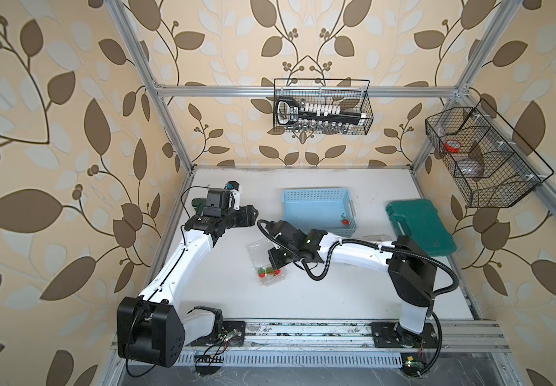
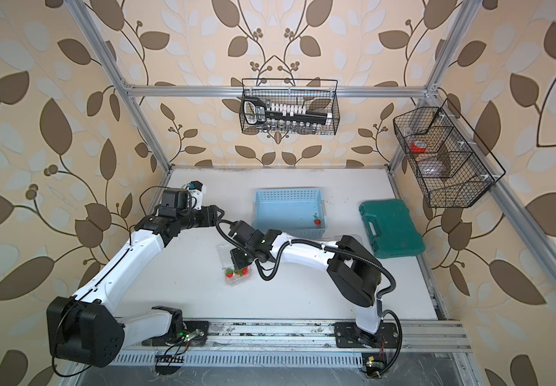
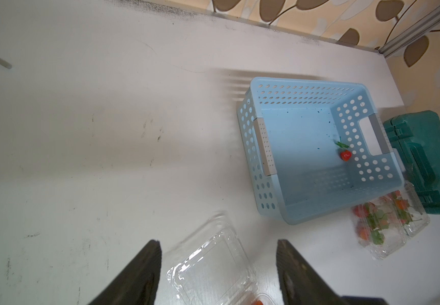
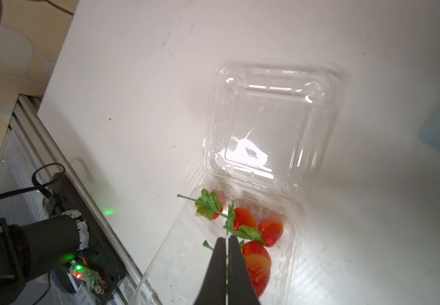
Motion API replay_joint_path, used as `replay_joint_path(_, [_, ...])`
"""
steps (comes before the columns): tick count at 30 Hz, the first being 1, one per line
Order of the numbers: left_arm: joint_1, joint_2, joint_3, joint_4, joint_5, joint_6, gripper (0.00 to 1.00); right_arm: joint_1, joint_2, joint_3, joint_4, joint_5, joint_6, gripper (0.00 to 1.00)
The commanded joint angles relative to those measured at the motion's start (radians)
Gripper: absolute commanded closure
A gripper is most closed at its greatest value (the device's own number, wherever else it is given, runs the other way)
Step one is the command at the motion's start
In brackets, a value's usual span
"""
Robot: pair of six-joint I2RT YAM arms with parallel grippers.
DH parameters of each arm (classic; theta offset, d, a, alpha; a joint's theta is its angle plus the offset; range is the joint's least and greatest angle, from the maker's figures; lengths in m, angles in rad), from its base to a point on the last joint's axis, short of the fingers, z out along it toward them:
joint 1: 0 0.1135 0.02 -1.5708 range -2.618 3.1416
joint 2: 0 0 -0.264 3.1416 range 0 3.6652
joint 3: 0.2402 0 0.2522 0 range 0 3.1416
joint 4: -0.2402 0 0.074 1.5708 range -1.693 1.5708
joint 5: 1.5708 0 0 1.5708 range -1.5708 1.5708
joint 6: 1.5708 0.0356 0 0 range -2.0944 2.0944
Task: Pack strawberries into containers
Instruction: Place the strawberry in the packing box.
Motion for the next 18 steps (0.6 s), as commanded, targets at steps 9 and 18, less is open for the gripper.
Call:
replay_joint_path(9, [0.009, -0.021, 0.02, 0.006, 0.004, 0.011, 0.29, 0.052, 0.035, 0.054, -0.004, -0.029, 0.015, 1.0])
replay_joint_path(18, [0.009, -0.024, 0.021, 0.005, 0.005, 0.012, 0.3, 0.071, 0.036, 0.066, -0.051, -0.032, -0.019, 0.86])
